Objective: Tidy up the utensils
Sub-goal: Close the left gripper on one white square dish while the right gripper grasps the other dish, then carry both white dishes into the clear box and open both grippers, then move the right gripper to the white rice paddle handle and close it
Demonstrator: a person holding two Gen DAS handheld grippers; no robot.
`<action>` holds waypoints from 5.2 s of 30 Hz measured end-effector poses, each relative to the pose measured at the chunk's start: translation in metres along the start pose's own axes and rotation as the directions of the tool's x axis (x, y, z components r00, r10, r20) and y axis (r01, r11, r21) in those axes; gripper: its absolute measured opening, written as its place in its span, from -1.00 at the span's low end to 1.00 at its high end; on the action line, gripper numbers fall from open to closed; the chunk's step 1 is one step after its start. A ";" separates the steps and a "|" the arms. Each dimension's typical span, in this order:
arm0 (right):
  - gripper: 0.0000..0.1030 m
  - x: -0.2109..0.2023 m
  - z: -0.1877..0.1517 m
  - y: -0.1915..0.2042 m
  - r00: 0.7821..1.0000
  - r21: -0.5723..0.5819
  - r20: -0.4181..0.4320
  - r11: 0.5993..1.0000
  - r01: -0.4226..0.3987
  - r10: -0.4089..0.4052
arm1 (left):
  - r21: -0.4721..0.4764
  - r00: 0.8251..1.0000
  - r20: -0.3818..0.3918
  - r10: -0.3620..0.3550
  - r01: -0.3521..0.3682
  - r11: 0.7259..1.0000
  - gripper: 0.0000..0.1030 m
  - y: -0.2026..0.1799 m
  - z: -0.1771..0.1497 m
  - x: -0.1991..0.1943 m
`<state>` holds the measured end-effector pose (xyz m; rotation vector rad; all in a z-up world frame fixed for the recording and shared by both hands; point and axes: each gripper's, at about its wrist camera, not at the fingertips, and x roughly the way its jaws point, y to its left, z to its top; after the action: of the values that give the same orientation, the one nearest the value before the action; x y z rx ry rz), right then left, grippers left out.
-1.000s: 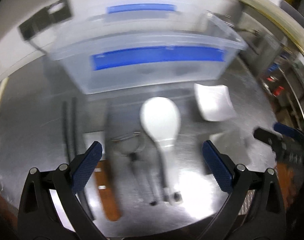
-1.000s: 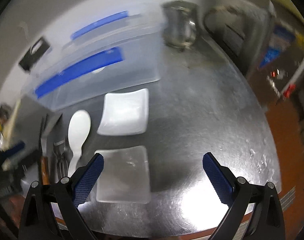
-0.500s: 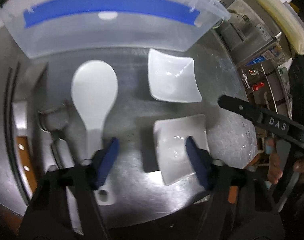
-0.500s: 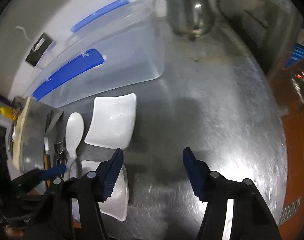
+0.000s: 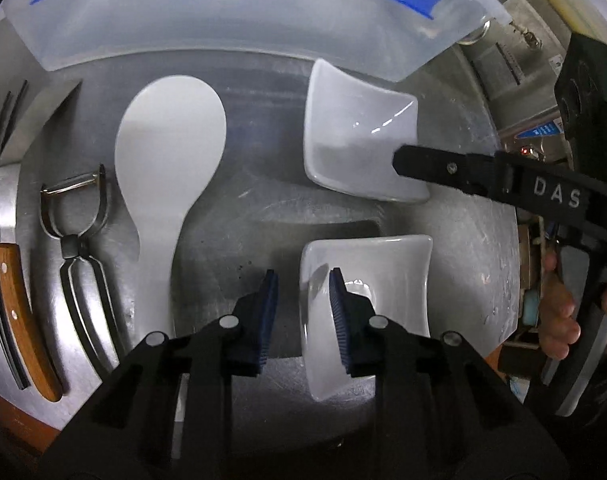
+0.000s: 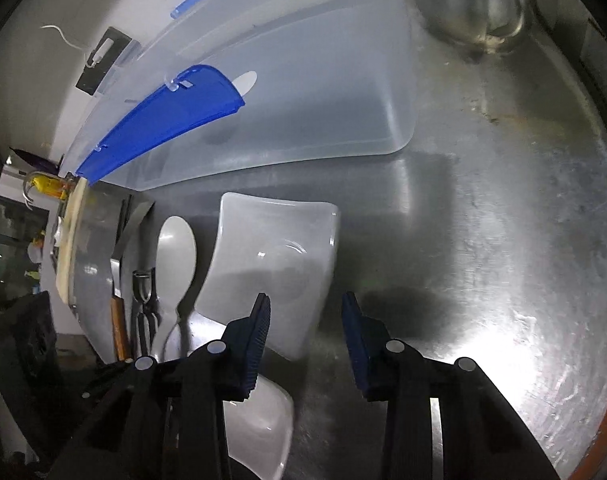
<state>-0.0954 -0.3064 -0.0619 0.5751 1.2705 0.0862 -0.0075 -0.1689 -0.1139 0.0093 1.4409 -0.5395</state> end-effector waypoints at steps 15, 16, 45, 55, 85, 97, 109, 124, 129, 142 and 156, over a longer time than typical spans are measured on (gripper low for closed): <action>-0.72 0.023 -0.001 0.004 1.000 0.053 -0.015 0.998 0.027 -0.027 | 0.028 0.996 -0.067 -0.061 0.063 0.998 -0.75 -0.001 0.003 0.015; -0.73 0.023 -0.001 0.004 1.000 0.061 -0.010 0.998 0.024 -0.023 | 0.018 0.995 -0.063 -0.076 0.077 0.997 -0.76 0.000 0.003 0.016; -0.85 -0.092 -0.040 -0.038 0.919 0.360 0.299 0.862 -0.357 0.256 | -0.019 0.932 0.020 -0.361 0.362 0.932 -0.88 0.064 0.014 -0.080; -0.85 -0.139 0.071 0.031 0.908 0.248 0.370 0.921 -0.299 0.195 | 0.142 0.921 0.215 -0.324 0.299 0.944 -0.88 0.076 0.141 -0.179; -0.85 0.063 0.296 0.042 0.930 0.236 -0.039 0.901 0.365 -0.366 | 0.079 0.998 -0.058 0.001 0.003 0.997 -0.86 0.112 0.385 0.015; -0.69 0.078 0.283 0.052 0.872 0.143 -0.069 0.861 0.489 -0.484 | 0.208 0.986 0.010 0.164 -0.163 0.965 -0.45 0.092 0.376 0.010; -0.25 -0.020 0.245 0.093 0.884 0.066 0.184 0.902 0.426 -0.430 | 0.169 0.958 0.255 0.131 -0.177 0.970 0.13 0.075 0.346 -0.100; 0.03 0.008 -0.034 0.138 0.980 -0.103 0.038 0.975 0.198 -0.195 | 0.166 0.933 0.359 0.028 -0.094 0.982 0.58 0.122 0.059 -0.188; 0.03 0.043 -0.058 0.137 0.987 -0.049 -0.081 0.989 0.136 -0.140 | 0.105 0.977 0.215 0.010 -0.033 0.994 0.57 0.141 0.030 -0.135; 0.03 0.079 -0.057 0.149 0.968 -0.083 -0.169 0.982 0.171 -0.183 | 0.054 0.987 0.150 0.053 -0.062 0.997 0.57 0.165 0.006 -0.108; -0.19 0.104 -0.065 0.173 0.952 -0.120 -0.177 0.965 0.231 -0.250 | 0.022 0.993 0.109 0.038 -0.041 0.999 0.57 0.171 0.003 -0.103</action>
<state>-0.0799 -0.0960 -0.0856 0.3288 1.5066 -0.0003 0.0529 0.0164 -0.0700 0.0272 1.3257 -0.5171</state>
